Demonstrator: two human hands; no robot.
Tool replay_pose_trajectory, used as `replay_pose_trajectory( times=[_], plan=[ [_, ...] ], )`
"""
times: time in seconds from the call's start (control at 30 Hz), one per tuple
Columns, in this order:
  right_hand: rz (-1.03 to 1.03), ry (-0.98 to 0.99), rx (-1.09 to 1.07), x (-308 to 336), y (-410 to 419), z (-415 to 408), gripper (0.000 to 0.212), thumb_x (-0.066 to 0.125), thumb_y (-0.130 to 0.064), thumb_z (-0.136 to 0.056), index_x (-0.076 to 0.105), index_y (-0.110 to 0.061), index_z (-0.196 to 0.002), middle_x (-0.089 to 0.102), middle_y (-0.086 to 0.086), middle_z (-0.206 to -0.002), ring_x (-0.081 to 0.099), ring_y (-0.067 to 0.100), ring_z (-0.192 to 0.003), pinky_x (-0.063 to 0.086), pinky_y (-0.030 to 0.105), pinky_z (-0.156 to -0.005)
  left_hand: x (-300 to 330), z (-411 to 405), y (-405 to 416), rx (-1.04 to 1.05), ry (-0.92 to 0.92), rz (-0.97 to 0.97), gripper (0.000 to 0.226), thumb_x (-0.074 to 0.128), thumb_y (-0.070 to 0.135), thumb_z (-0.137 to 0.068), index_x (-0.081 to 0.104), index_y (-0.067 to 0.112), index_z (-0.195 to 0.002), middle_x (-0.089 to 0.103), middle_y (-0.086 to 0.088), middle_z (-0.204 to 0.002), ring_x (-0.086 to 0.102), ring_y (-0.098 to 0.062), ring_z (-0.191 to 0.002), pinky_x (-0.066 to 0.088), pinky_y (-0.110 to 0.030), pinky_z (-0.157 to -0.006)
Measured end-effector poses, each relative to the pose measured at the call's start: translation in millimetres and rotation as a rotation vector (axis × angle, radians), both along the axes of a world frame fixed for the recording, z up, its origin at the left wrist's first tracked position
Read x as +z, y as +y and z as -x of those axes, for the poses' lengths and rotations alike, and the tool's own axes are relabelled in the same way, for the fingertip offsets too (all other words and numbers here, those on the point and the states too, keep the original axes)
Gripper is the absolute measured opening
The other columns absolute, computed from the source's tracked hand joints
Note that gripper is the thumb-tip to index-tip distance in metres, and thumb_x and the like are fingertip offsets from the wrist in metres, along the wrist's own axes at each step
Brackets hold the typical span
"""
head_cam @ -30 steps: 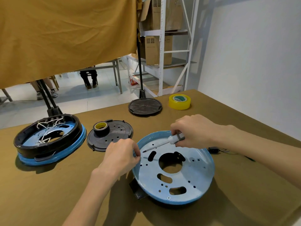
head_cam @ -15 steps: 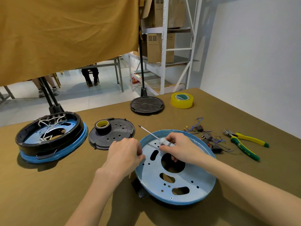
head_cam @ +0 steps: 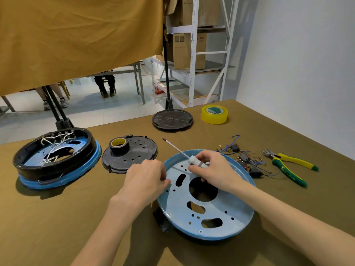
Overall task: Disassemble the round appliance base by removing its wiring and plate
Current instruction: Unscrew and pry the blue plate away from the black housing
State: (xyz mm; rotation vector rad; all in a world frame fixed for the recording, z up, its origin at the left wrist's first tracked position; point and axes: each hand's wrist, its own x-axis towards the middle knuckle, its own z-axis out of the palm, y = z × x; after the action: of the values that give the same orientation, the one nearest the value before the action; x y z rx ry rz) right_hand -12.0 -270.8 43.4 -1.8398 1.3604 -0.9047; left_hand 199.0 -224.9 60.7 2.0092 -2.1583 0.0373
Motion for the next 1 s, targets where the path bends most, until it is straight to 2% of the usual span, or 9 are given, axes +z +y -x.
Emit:
replay_pose_trajectory(
  times=[0.1,0.17,0.33,0.43,0.53,0.63,0.73,0.87,1.0],
  plan=[
    [0.023,-0.066,-0.016,4,-1,4,0.016,0.079,-0.023,-0.088,0.067,-0.017,-0.096,0.070,0.008,-0.091,0.064,0.016,-0.061,0.052,0.030,-0.054,1,-3,-1,0.009,0.056,-0.005,0.013,0.071,0.047,-0.091,0.070,0.034,-0.089,0.063,0.015,-0.081,0.056,-0.012,-0.071,0.041,-0.027,-0.061],
    [0.024,-0.118,-0.052,10,-5,9,0.015,0.077,-0.022,-0.090,0.066,-0.015,-0.098,0.068,0.009,-0.092,0.066,0.014,-0.056,0.048,0.022,-0.049,1,-1,-2,0.023,0.041,-0.001,0.021,0.069,0.048,-0.093,0.068,0.029,-0.082,0.062,0.013,-0.073,0.058,-0.013,-0.068,0.042,-0.028,-0.059],
    [0.082,-0.096,-0.120,23,-7,31,0.018,0.076,-0.025,-0.090,0.065,-0.016,-0.100,0.068,0.002,-0.088,0.067,0.014,-0.060,0.050,0.023,-0.052,-2,6,1,0.043,0.008,0.008,0.025,0.061,0.050,-0.097,0.063,0.027,-0.090,0.064,0.006,-0.080,0.062,-0.017,-0.074,0.045,-0.030,-0.062],
    [0.160,-0.025,-0.186,22,-5,46,0.020,0.079,-0.030,-0.088,0.066,-0.021,-0.100,0.068,-0.005,-0.090,0.065,0.012,-0.076,0.049,0.023,-0.061,-4,0,2,0.021,0.169,-0.039,0.024,0.062,0.052,-0.096,0.053,0.033,-0.108,0.064,0.008,-0.093,0.062,-0.012,-0.078,0.049,-0.029,-0.061],
    [0.244,-0.005,-0.331,23,-3,64,0.020,0.079,-0.032,-0.087,0.064,-0.025,-0.098,0.065,-0.013,-0.087,0.060,0.003,-0.079,0.041,0.018,-0.061,-6,-8,3,0.047,0.490,-0.224,0.042,0.067,0.047,-0.094,0.036,0.033,-0.119,0.059,0.010,-0.102,0.063,-0.007,-0.086,0.053,-0.027,-0.064],
    [0.225,0.102,-0.441,17,-2,87,0.023,0.074,-0.038,-0.088,0.062,-0.024,-0.102,0.064,-0.013,-0.089,0.061,0.009,-0.081,0.051,0.034,-0.066,-12,-9,6,0.118,0.715,-0.421,0.032,0.067,0.039,-0.095,0.052,0.023,-0.118,0.068,0.008,-0.103,0.069,-0.011,-0.092,0.063,-0.034,-0.071],
    [0.066,0.212,-0.481,5,0,111,0.027,0.071,-0.043,-0.089,0.062,-0.021,-0.102,0.066,-0.006,-0.087,0.065,0.019,-0.080,0.056,0.042,-0.073,-17,-9,8,0.174,0.887,-0.470,0.016,0.063,0.029,-0.098,0.065,0.025,-0.113,0.077,0.005,-0.097,0.074,-0.015,-0.091,0.066,-0.037,-0.071],
    [-0.064,0.357,-0.395,-14,7,130,0.026,0.071,-0.044,-0.090,0.065,-0.020,-0.097,0.068,-0.006,-0.084,0.065,0.011,-0.075,0.052,0.031,-0.065,-15,-10,11,0.186,0.889,-0.451,0.012,0.062,0.027,-0.098,0.064,0.028,-0.111,0.077,0.005,-0.095,0.074,-0.014,-0.089,0.063,-0.031,-0.063],
    [-0.097,0.390,-0.297,-24,10,128,0.020,0.074,-0.039,-0.090,0.070,-0.020,-0.097,0.071,-0.002,-0.092,0.067,0.015,-0.087,0.057,0.040,-0.081,-15,-8,15,0.198,0.878,-0.457,0.016,0.059,0.025,-0.101,0.059,0.027,-0.117,0.075,0.002,-0.103,0.074,-0.016,-0.093,0.065,-0.034,-0.068]
  ],
)
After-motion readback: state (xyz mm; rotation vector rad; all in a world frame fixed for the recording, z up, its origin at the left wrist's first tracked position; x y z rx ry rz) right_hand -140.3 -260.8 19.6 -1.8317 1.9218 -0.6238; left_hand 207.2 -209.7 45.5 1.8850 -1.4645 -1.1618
